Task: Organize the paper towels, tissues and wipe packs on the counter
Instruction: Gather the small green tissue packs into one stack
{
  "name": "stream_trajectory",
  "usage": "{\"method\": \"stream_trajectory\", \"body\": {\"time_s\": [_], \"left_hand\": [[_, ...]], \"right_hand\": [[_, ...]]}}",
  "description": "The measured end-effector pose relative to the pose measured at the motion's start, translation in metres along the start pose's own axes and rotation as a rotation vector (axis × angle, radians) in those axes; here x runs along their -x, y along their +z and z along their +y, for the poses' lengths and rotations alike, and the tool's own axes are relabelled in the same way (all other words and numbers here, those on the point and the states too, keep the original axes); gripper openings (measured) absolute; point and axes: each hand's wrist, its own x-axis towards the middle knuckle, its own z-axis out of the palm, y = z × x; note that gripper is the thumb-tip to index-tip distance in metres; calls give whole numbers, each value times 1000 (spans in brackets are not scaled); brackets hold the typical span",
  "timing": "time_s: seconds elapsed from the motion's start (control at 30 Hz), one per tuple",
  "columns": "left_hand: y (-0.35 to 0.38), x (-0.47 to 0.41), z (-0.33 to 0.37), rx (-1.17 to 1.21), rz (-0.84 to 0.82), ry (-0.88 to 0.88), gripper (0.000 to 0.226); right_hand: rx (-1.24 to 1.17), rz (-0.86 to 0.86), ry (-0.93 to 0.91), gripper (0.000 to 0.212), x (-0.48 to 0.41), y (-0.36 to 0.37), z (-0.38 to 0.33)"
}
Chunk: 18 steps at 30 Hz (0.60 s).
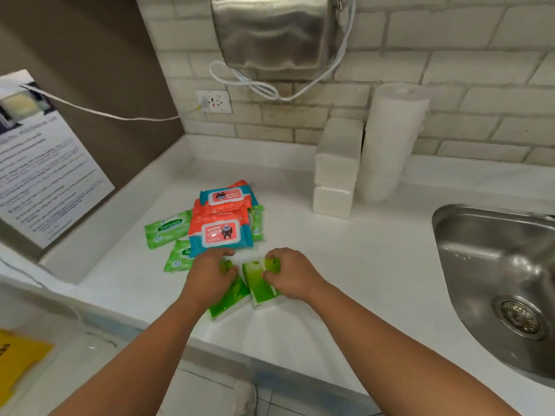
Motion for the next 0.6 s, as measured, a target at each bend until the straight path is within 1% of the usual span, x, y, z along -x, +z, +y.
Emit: {"method": "stream_trajectory", "body": {"time_s": [0.1,0.2,0.27,0.4,0.5,0.6], "left_hand": [[-1,12,-19,-122,-56,-62,54],[1,22,-32,-151,-132,-131,84],[2,25,-35,-148,-153,-166,98],[4,28,-36,-210,-135,-184,108],[2,30,-34,-125,-95,-247,120],[-2,29,-30,-12,-92,-284,119]], "right_hand": [[112,-28,-57,54,2,16,-5],[284,-72,-86,51,3,30,-4],[368,-83,-103,48,4,37,0],[437,-34,-125,43,5,44,11],[417,1,-101,48,9,42,16],[328,22,-101,50,14,40,20]]}}
